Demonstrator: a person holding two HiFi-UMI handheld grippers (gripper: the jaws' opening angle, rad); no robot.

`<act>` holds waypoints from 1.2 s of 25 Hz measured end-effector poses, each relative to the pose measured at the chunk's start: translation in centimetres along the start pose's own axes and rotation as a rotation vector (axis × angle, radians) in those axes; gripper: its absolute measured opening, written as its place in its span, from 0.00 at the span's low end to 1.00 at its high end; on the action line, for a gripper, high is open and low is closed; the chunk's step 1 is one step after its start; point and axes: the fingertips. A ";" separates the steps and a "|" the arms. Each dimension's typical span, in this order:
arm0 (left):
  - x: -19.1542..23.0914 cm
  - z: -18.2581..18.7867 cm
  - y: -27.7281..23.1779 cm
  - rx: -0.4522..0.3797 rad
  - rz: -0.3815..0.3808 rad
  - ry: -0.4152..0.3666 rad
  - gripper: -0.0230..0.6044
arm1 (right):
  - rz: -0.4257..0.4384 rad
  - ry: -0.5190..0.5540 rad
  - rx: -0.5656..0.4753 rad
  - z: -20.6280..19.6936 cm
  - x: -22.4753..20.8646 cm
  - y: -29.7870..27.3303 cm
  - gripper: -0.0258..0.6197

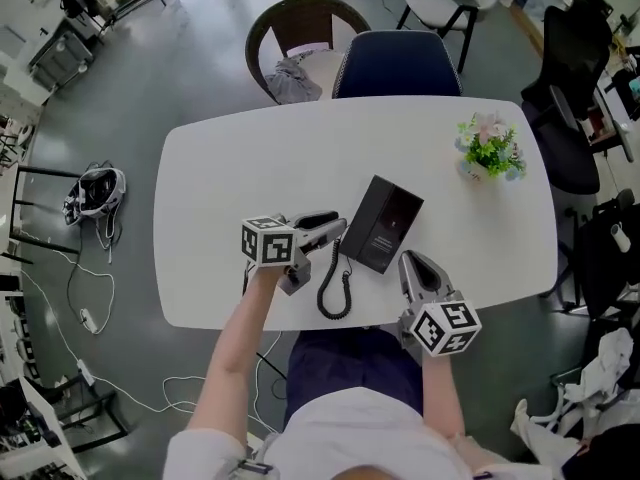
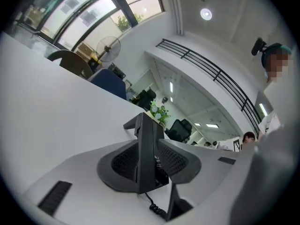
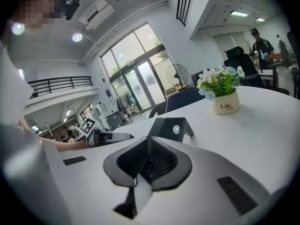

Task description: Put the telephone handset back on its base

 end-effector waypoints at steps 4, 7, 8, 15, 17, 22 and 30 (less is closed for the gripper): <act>-1.4 0.4 2.4 -0.158 0.077 -0.023 0.25 | 0.034 0.017 -0.028 0.5 1.1 0.7 0.11; -3.1 0.2 3.6 -0.225 0.100 -0.032 0.26 | 0.053 0.031 -0.043 0.9 1.6 1.4 0.11; -3.7 0.1 3.9 -0.240 0.108 -0.042 0.25 | 0.060 0.036 -0.050 1.1 1.8 1.7 0.11; -9.2 -0.2 5.2 -0.294 0.183 -0.185 0.25 | 0.110 0.069 -0.106 2.7 3.4 3.1 0.11; -10.6 -0.2 5.7 -0.298 0.224 -0.236 0.25 | 0.127 0.083 -0.122 3.2 4.1 3.4 0.11; -13.5 -0.5 7.4 -0.333 0.364 -0.356 0.25 | 0.151 0.133 -0.151 3.6 5.4 4.1 0.11; -16.4 0.3 11.4 -0.421 0.635 -0.567 0.11 | 0.135 0.224 -0.227 4.4 6.7 4.7 0.11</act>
Point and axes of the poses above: the fingertips, and each gripper's own axes: y backward along the fingers, x to its left, z out of its top, and after that the axes turned 14 degrees about -z, right-handed
